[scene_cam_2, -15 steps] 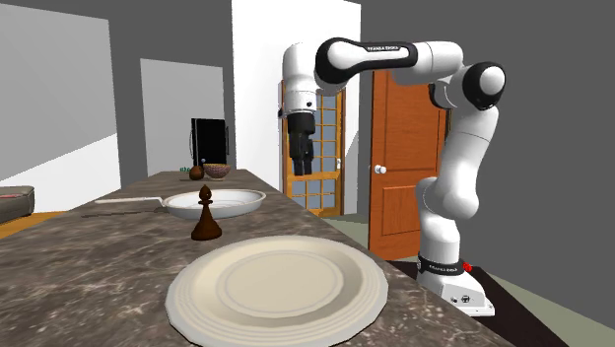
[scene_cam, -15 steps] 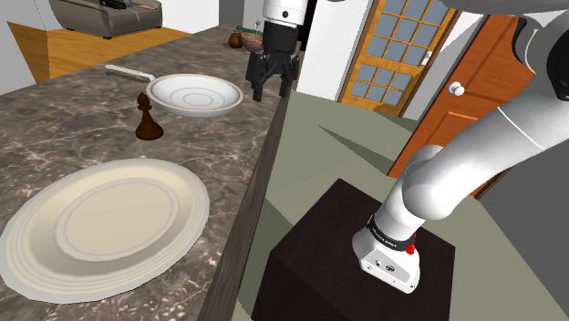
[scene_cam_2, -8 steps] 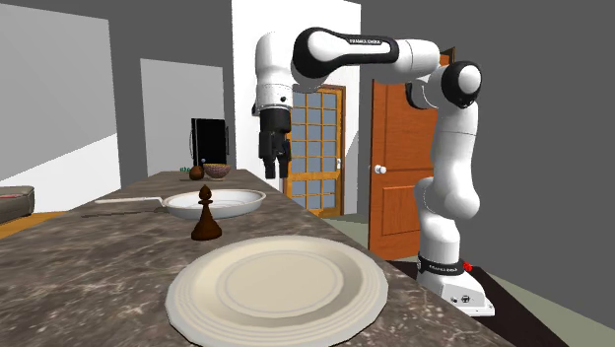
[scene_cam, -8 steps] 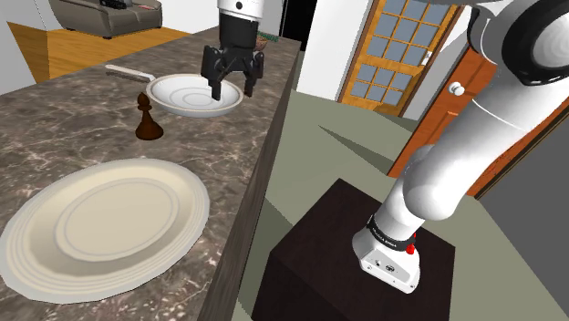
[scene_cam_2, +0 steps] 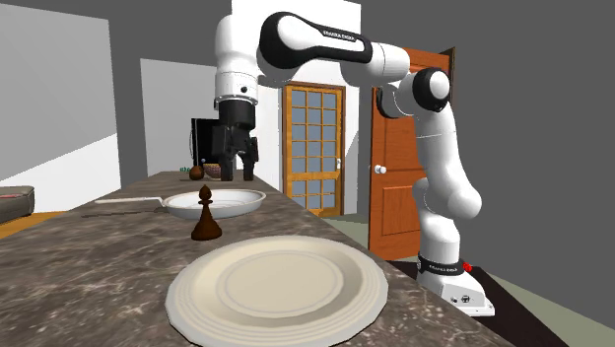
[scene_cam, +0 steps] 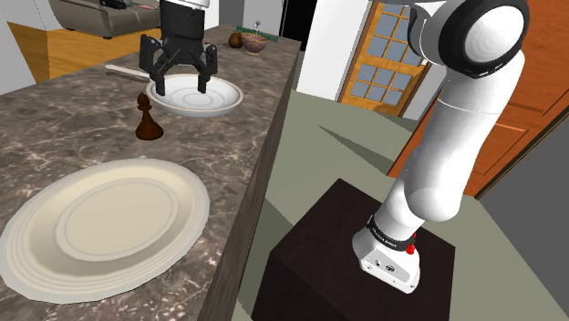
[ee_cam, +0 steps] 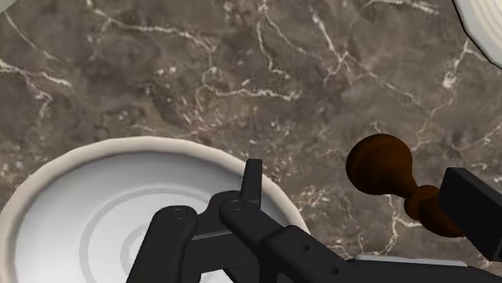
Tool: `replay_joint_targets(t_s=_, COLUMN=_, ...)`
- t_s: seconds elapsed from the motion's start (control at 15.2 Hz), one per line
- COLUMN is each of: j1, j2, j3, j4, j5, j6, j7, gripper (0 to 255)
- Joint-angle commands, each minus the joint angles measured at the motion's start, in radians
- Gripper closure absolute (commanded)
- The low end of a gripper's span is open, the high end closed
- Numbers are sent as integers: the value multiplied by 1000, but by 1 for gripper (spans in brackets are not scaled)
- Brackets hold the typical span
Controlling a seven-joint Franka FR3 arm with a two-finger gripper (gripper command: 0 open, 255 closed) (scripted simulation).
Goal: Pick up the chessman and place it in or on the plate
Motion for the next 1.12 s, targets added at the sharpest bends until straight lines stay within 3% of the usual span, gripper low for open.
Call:
replay_joint_targets(t_s=0.0, j1=28, j2=78, j3=13, j4=109, j5=-25, j6=-25, j7=36, gripper=0)
replay_joint_targets(t_s=0.26, j1=91, j2=236, j3=23, j4=334, j5=-78, j6=-84, j7=86, gripper=0)
replay_joint_targets(t_s=0.73, j1=85, j2=215, j3=23, j4=201, j5=-71, j6=29, j7=82, gripper=0)
replay_joint_targets(t_s=1.06, j1=85, j2=215, j3=23, j4=201, j5=-71, j6=29, j7=82, gripper=0)
